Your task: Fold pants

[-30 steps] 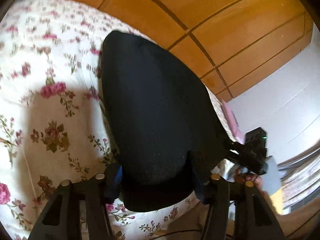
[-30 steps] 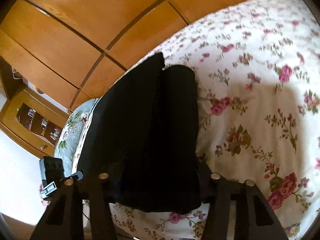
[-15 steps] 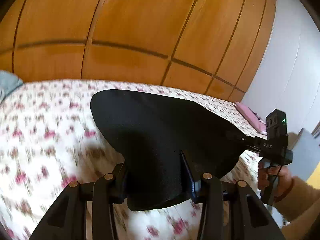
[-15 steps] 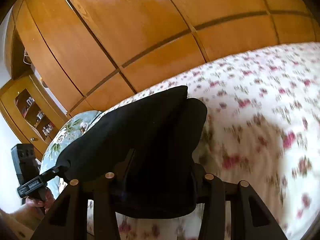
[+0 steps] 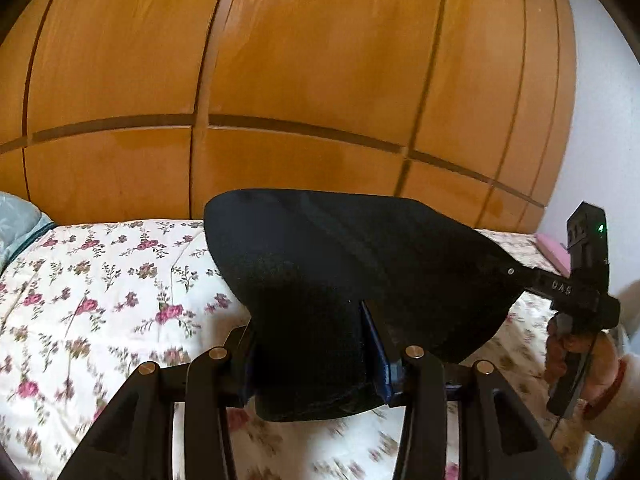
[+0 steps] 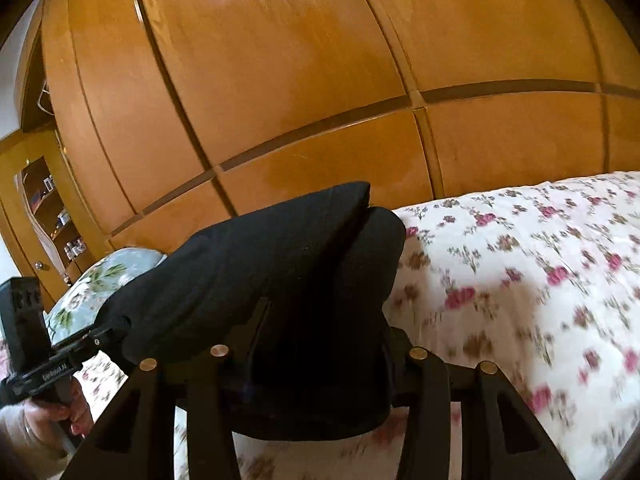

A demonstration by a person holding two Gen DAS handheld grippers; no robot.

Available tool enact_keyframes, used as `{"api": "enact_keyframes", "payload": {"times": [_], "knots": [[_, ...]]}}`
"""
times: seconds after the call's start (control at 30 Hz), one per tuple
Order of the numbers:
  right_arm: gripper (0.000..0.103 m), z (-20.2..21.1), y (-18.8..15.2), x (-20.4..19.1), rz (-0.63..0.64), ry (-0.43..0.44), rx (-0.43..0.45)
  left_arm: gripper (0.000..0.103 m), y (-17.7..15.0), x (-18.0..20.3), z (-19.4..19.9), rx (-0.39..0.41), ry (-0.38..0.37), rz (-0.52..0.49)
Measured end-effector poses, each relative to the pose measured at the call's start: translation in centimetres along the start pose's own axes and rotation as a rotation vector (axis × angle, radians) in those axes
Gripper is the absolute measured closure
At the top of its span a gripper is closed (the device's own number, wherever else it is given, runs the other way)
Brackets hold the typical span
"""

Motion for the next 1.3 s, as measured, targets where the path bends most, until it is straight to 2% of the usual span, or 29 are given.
{"api": "enact_keyframes", "payload": {"times": [0.07, 0.13, 0.2, 0.27, 0.4, 0.47, 0.6, 0.73, 0.77, 0.93, 1.03, 1.07, 1.17, 1.3], "knots": [[0.057, -1.8, -0.4, 1.0, -0.01, -0.014, -0.027, 0.056, -0.9, -0.8, -1.6, -0.031, 0.008, 0.009], [0.054, -3.1, -1.6, 1.9, -0.032, -0.038, -0.075, 0.049, -2.2, -2.1, -3.4, -0.103, 0.01, 0.058], [0.041, -4.0, -3.3, 3.2, -0.09, -0.062, -0.123, 0.025, -2.5, -3.9, -4.2, -0.149, -0.001, 0.158], [0.035, -3.9, -3.6, 4.1, -0.138, -0.06, -0.119, 0.017, -2.7, -4.9, -4.5, -0.17, -0.011, 0.212], [0.03, -4.2, -3.7, 4.2, -0.135, -0.071, -0.13, 0.014, -3.2, -5.8, -5.0, -0.208, -0.049, 0.283], [0.023, -4.0, -3.7, 4.3, -0.133, -0.085, -0.132, 0.014, -3.1, -5.4, -4.5, -0.195, -0.021, 0.267], [0.009, -3.2, -3.8, 4.1, -0.146, -0.125, -0.135, 0.015, -3.0, -4.3, -2.4, -0.089, 0.126, 0.173], [0.005, -1.4, -4.2, 4.0, -0.149, -0.199, -0.113, 0.015, -2.5, -2.7, 0.1, 0.046, 0.255, 0.071], [0.002, -0.5, -4.1, 3.6, -0.138, -0.224, -0.096, 0.015, -2.6, -2.4, 0.3, 0.06, 0.269, 0.064], [0.001, 2.4, -4.2, 0.2, -0.044, -0.276, -0.046, 0.015, -4.2, -0.9, 1.3, 0.048, 0.265, 0.096], [0.001, 3.4, -5.0, -2.1, -0.011, -0.286, -0.041, 0.015, -5.1, -0.8, 1.6, 0.045, 0.353, 0.097], [0.001, 3.8, -5.4, -2.8, -0.001, -0.302, -0.042, 0.016, -5.3, -0.7, 1.8, 0.047, 0.353, 0.096], [0.001, 5.1, -5.5, -4.7, 0.064, -0.348, -0.015, 0.016, -5.7, 0.2, 2.9, 0.084, 0.287, 0.092], [0.001, 5.5, -6.1, -6.3, 0.097, -0.352, -0.021, 0.016, -5.6, 0.7, 4.8, 0.169, 0.29, 0.076]]}}
Point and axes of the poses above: each gripper's, at about its wrist camera, not at the fingertips, and z roughly against the way its jaws point, x to its right, y to its top, the point moved 9 cm from there along -z, roughly the way its jaws point, and after that the axes turned 13 degrees about z, right-handed, at the moved point
